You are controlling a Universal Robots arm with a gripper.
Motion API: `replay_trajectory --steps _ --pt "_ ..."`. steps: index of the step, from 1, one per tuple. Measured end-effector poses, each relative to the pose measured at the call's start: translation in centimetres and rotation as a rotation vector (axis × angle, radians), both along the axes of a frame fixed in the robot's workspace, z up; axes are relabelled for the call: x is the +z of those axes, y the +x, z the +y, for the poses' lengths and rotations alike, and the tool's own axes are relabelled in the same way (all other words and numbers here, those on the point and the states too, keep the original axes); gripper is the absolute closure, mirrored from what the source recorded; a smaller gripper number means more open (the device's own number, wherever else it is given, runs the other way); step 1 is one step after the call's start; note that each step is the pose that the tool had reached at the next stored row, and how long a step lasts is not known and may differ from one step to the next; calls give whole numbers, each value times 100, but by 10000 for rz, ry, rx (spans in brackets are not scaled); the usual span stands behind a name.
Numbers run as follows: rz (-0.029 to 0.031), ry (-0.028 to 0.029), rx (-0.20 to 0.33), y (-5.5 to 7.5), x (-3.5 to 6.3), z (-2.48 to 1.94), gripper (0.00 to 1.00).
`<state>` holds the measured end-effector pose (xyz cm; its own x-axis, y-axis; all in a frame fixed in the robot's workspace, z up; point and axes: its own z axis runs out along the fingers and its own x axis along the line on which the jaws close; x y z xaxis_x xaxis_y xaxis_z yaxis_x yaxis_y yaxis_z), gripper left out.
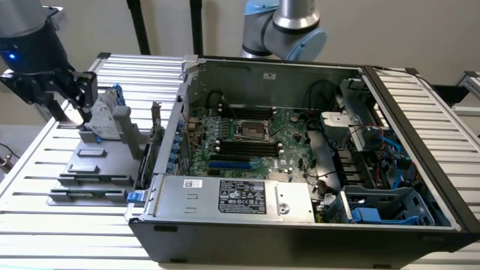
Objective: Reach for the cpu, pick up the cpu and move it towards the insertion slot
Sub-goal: 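Pick up the cpu and move it towards the insertion slot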
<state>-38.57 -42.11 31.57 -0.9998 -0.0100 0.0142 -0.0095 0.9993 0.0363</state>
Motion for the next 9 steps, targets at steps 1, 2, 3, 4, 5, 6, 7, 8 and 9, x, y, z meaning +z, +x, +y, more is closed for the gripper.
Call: replay_trajectory --steps 1,2,3,4,5,6,7,8,9 --pt "1 -1 0 45 48 -1 46" --pt "4 -2 0 90 94 -2 46" --pt "2 -1 0 135 139 -3 46" --pt "4 -2 -1 180 185 -5 46" --pt "5 3 0 225 230 -7 46" --pt "4 11 0 270 274 -10 46" --pt "3 20 0 318 322 -13 46" --pt "4 26 1 363 367 -16 46" --pt "3 39 0 409 410 -19 46"
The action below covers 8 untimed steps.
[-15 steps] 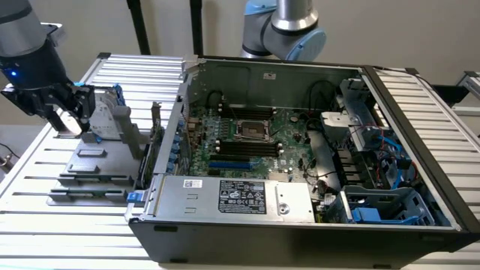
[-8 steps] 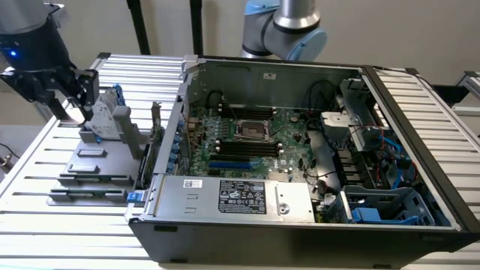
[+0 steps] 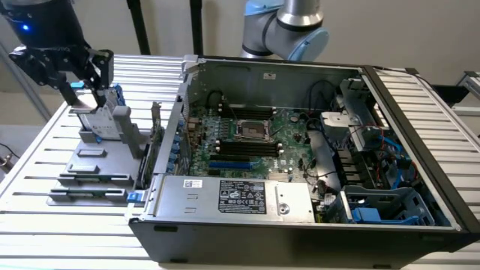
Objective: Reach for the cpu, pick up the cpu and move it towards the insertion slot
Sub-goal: 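Pick up the cpu and move it towards the insertion slot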
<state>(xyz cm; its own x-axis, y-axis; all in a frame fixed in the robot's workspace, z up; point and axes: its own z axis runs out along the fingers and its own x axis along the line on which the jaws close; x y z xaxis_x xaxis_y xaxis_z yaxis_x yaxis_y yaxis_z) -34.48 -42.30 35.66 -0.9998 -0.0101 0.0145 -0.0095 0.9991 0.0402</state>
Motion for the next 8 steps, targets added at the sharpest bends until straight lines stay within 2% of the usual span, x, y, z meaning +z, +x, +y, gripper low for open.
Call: replay_trajectory --steps 8 --pt "3 105 0 364 225 -13 46"
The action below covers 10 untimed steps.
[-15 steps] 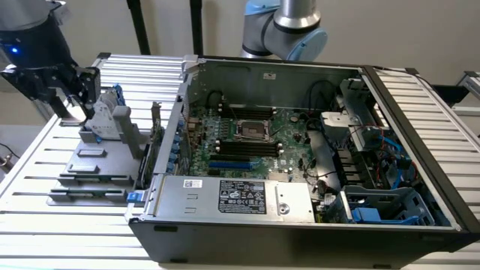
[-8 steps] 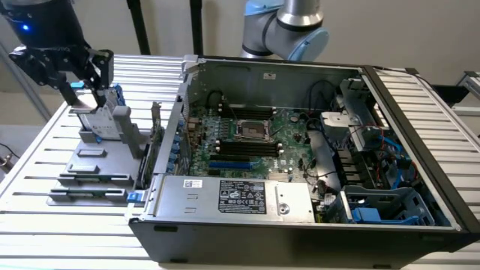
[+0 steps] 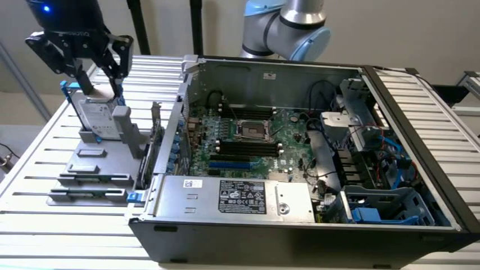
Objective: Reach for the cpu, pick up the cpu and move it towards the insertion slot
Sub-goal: 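Pick up the cpu and move it towards the insertion slot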
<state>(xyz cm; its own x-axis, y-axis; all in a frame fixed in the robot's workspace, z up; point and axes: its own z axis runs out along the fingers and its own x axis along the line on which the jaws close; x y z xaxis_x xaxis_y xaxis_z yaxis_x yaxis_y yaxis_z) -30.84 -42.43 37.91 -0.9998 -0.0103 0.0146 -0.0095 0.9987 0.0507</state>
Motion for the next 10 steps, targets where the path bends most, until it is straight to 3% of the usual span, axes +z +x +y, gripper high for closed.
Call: replay_trajectory --steps 10 --pt "1 172 1 454 181 -10 46"
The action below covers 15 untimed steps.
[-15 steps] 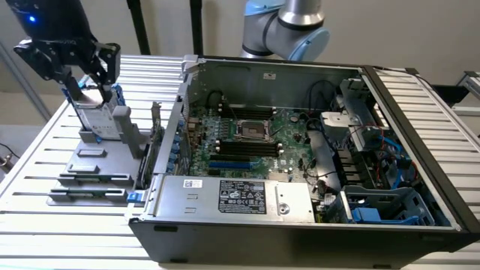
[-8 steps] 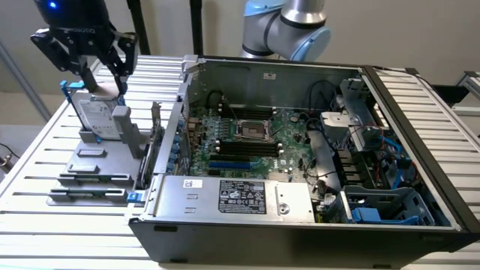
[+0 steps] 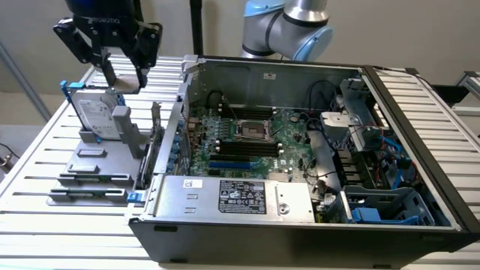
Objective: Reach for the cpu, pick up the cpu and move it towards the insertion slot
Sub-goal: 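Pick up the cpu and move it towards the insertion slot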
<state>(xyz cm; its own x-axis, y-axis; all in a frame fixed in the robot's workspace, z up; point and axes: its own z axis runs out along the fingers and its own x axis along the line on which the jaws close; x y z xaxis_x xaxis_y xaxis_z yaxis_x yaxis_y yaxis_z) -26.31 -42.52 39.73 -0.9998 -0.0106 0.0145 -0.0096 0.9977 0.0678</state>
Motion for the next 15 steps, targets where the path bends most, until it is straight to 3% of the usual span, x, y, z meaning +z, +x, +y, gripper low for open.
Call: replay_trajectory --steps 6,15 --pt "1 89 1 273 44 -2 46" --pt "8 144 1 680 65 -2 46"
